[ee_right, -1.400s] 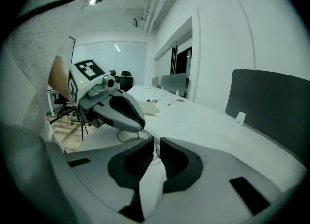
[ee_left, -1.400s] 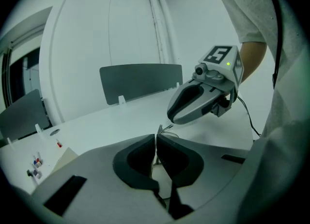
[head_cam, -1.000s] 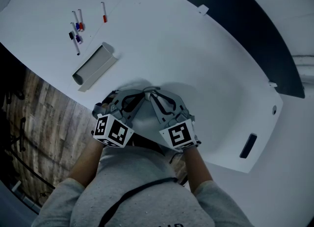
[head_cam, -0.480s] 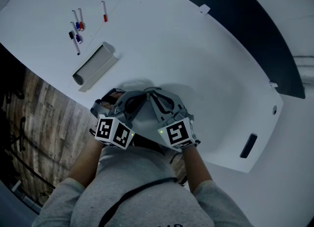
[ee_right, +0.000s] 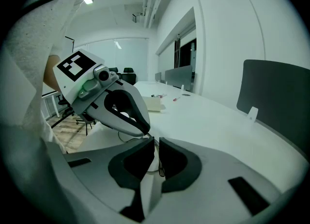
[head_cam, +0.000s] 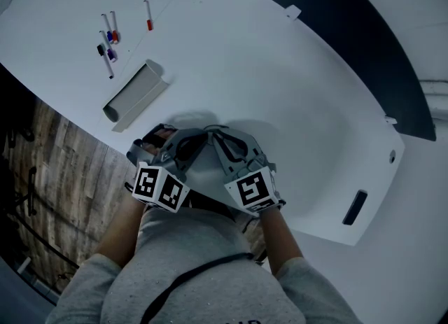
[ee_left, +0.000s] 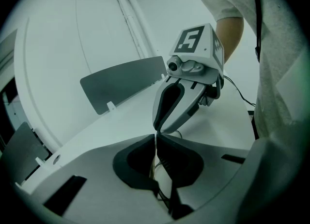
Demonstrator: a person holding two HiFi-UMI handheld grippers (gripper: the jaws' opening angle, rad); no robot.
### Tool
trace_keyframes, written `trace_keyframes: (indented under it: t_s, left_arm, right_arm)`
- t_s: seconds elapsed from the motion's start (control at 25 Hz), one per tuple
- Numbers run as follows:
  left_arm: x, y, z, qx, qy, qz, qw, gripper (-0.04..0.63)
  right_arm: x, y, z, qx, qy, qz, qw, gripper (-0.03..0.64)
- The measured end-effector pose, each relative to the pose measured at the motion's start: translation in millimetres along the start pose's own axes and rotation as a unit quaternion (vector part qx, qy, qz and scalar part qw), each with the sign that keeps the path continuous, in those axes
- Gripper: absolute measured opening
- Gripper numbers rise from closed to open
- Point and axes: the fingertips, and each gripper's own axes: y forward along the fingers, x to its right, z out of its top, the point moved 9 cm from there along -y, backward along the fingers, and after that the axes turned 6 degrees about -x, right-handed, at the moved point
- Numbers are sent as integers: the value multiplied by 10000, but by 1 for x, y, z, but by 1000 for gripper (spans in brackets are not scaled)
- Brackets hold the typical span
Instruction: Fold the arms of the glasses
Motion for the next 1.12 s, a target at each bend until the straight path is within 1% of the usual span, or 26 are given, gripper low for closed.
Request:
trace_keyframes:
  t_s: [0.2,0.4,0.64,0.8,0.96,1.12]
  left_arm:
    - [0,-1,-1,31,-4,28,10000,25]
    - [-2,-5,-4,156,-140,142,9997,25]
    - [-15,-16,-10,405,-646,380,9964,25]
    - [-19,-23,-14,460,-863,543,9937,25]
    - [-20,-31,-19,516,-1166,732,9891,25]
    - [-15,-39,-23,506,-1353,932,9851,25]
  right_arm:
    - [-1,1,-1,3,33,-24,10000,43]
    - [-2,2,0,1,22,-40,10000,43]
    - [-4,3,0,-56,45,-33,10000,43]
    - [-5,4,2,-39,-16,-38,10000,43]
    - [-6,5,3,-42,-54,-35,10000,43]
    - [-7,4,1,-66,-65,-27,10000,43]
